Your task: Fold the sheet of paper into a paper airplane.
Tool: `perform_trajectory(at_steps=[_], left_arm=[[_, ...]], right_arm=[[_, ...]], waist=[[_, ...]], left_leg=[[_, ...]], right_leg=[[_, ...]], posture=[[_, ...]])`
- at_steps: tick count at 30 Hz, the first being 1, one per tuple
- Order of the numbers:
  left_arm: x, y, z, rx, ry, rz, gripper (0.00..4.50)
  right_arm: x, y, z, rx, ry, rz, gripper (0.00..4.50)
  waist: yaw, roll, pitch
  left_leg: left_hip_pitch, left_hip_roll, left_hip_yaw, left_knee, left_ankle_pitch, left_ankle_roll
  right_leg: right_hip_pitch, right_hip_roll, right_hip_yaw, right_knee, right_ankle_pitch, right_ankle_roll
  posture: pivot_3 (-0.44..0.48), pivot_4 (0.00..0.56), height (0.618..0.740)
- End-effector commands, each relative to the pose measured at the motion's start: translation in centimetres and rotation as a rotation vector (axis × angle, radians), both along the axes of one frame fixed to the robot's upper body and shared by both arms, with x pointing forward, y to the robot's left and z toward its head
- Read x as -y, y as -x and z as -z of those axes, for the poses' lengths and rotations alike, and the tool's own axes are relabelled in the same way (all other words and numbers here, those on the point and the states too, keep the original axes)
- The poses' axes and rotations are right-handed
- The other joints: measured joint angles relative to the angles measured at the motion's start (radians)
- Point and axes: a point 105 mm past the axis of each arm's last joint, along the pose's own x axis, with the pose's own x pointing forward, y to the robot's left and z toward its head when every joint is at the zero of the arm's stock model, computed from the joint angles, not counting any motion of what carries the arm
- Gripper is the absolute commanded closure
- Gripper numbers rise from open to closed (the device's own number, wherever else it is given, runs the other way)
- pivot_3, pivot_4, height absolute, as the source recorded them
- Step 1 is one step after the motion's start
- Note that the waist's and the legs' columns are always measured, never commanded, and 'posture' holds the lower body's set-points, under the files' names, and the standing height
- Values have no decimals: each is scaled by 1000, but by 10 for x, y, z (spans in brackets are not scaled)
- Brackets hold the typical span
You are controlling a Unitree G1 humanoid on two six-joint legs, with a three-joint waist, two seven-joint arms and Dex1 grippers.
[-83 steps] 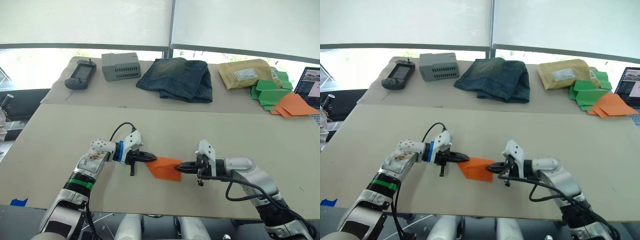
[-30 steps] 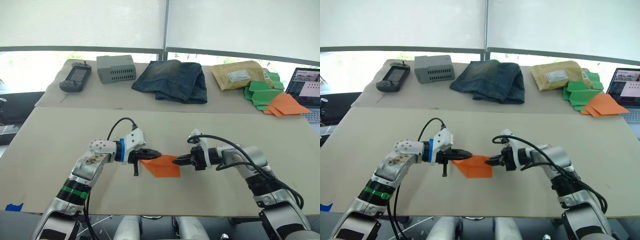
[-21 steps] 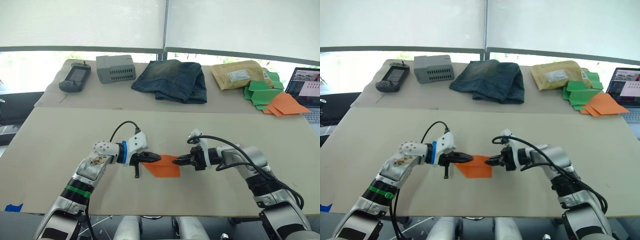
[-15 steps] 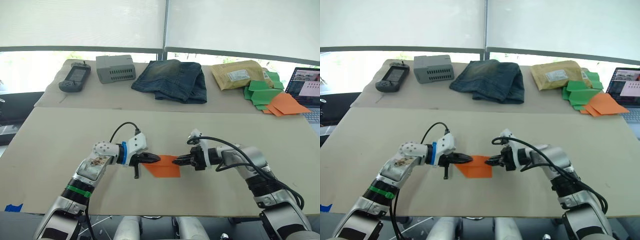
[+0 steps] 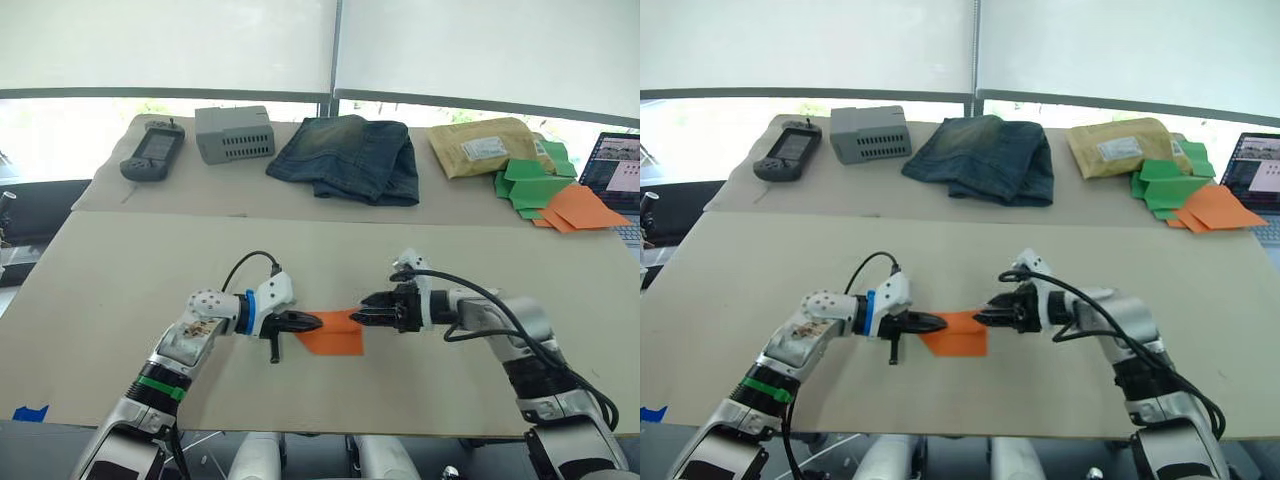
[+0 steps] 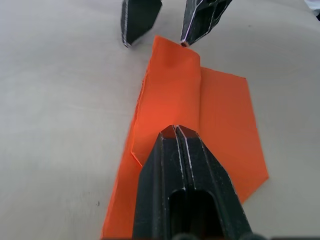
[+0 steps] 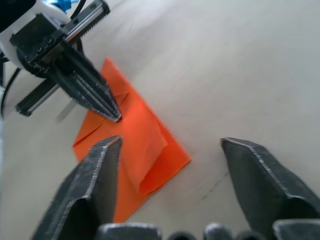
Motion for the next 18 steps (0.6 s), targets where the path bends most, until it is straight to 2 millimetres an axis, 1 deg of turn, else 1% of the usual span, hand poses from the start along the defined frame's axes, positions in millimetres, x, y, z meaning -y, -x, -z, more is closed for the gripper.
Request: perform_trajectory(at_steps=[1,2,6,8,11,12,13,14,15,18], left_arm=[[2,1,0,-10,-4,15,4500],[2,1,0,-13,-4,14,4500],[-3,0,3,-28,-16,7,4500],[-4,0,3,-31,-16,5,4500],[-6,0,2,-35,-18,4,4500],[-7,0,2,-37,-21,4,4500],[-8,1,2,-38,-23,4,4500],[-8,1,2,-39,-24,4,4500],[-9,1,2,-40,-25,4,4500],[-11,3,3,-46,-33,6,4500]], right_arm=[[-10,8,-35,291,5,-41,186],[-13,12,-35,326,18,-55,186],[-33,29,-24,445,84,-110,1323],[-38,32,-17,466,110,-119,2130],[-48,35,3,460,155,-117,3124],[-50,35,8,447,153,-100,3520],[-50,32,11,438,148,-72,3828],[-50,31,12,434,146,-51,4240],[-50,31,15,420,142,-42,4451],[-47,32,26,371,144,-21,4451]], waist=[[0,0,0],[0,0,0],[0,0,0],[-1,0,0],[-2,0,0],[-3,1,0],[-4,1,0],[-4,1,0],[-4,1,0],[-5,1,0]], left_leg=[[-2,0,0,0,0,0],[-3,0,0,0,0,0],[-5,0,0,0,0,0],[-5,0,1,0,0,0],[-4,0,1,0,0,0],[-4,0,1,0,0,0],[-4,0,1,0,0,0],[-4,0,1,0,0,0],[-4,0,1,0,0,0],[-4,0,1,0,0,0]], right_leg=[[-2,0,0,0,0,0],[-4,0,0,0,0,0],[-6,1,0,1,0,0],[-6,0,0,1,0,0],[-6,0,1,2,0,0],[-6,0,1,2,0,0],[-6,1,1,2,0,0],[-6,1,0,2,0,0],[-6,1,0,3,0,-1],[-6,1,1,3,0,0]], posture=[[0,150,728],[0,150,728],[0,150,728],[0,150,728],[0,150,728],[0,150,728],[0,150,728],[0,150,728],[0,150,728],[0,150,728]])
